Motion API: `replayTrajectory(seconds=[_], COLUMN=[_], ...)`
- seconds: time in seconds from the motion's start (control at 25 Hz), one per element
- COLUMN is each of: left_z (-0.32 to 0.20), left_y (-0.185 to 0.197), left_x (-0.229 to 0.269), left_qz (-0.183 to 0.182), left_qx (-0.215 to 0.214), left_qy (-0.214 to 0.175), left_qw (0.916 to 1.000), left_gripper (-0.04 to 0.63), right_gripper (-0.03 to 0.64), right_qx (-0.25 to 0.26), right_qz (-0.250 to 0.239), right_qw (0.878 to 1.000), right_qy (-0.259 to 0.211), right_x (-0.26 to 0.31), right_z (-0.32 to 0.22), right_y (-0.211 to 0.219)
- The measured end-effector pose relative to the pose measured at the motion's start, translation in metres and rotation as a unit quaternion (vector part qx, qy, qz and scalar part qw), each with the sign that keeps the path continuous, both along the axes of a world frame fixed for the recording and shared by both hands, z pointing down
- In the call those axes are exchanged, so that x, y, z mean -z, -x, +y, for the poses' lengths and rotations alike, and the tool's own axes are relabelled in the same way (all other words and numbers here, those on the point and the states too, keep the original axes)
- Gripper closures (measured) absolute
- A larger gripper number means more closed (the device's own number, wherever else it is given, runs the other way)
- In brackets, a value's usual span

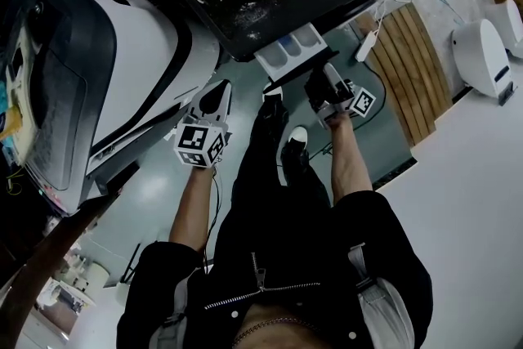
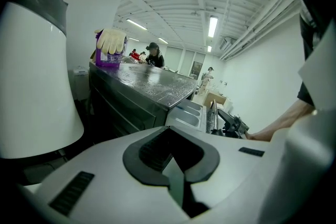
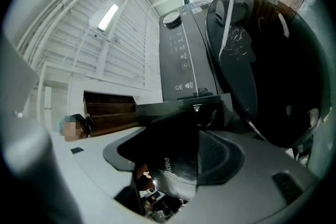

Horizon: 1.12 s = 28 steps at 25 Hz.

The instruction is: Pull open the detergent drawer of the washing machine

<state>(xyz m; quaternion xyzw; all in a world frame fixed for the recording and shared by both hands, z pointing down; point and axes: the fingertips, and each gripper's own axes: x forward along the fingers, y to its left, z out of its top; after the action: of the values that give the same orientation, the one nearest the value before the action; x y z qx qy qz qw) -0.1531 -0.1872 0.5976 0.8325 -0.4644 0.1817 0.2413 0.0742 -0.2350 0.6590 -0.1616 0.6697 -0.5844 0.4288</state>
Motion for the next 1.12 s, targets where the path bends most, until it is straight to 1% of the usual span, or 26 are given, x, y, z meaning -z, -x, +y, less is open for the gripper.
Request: replayTrajectory(seconds=[0.52, 0.64, 0.76, 0.88, 0.96, 1.04, 1.12], left_z=[0.015, 0.019, 0.023, 0.027, 0.031, 0.034, 0.037], left_y=[-0.018, -0.023, -0.027, -0.029, -0.030, -0.030, -0.033], left_x=[0.001, 0.001, 0.003, 0.005, 0.006, 0.008, 0.010], left_qz=[0.002, 0.003, 0.003, 0.004, 0.004, 0.003, 0.003], left_qx=[-0.013, -0.016, -0.018, -0.019, -0.020, -0.020, -0.022], left_qy=[0.001, 0.001, 0.000, -0.002, -0.004, -0.007, -0.011], left_qw=[0.9999, 0.9999, 0.9998, 0.9998, 0.9998, 0.9998, 0.9997], left_gripper=[0.574, 0.574, 0.574, 0.574, 0.574, 0.574, 0.574], right_gripper=[0.347, 0.391, 0.387, 0.386, 0.403, 0.408, 0.432], right_qx=[-0.014, -0.014, -0.014, -0.012, 0.001, 0.021, 0.044], right_qz=[-0.008, -0.006, 0.007, 0.049, 0.093, 0.149, 0.208], right_qw=[1.000, 1.000, 1.000, 0.998, 0.995, 0.987, 0.976], right_qy=[0.009, 0.011, 0.025, 0.045, 0.048, 0.048, 0.041], right_x=[-0.002, -0.001, -0.008, -0.017, -0.017, -0.017, -0.015], right_z=[0.040, 0.044, 0.044, 0.047, 0.051, 0.055, 0.060], right_y=[-0.031, -0.032, -0.033, -0.034, -0.030, -0.023, -0.017])
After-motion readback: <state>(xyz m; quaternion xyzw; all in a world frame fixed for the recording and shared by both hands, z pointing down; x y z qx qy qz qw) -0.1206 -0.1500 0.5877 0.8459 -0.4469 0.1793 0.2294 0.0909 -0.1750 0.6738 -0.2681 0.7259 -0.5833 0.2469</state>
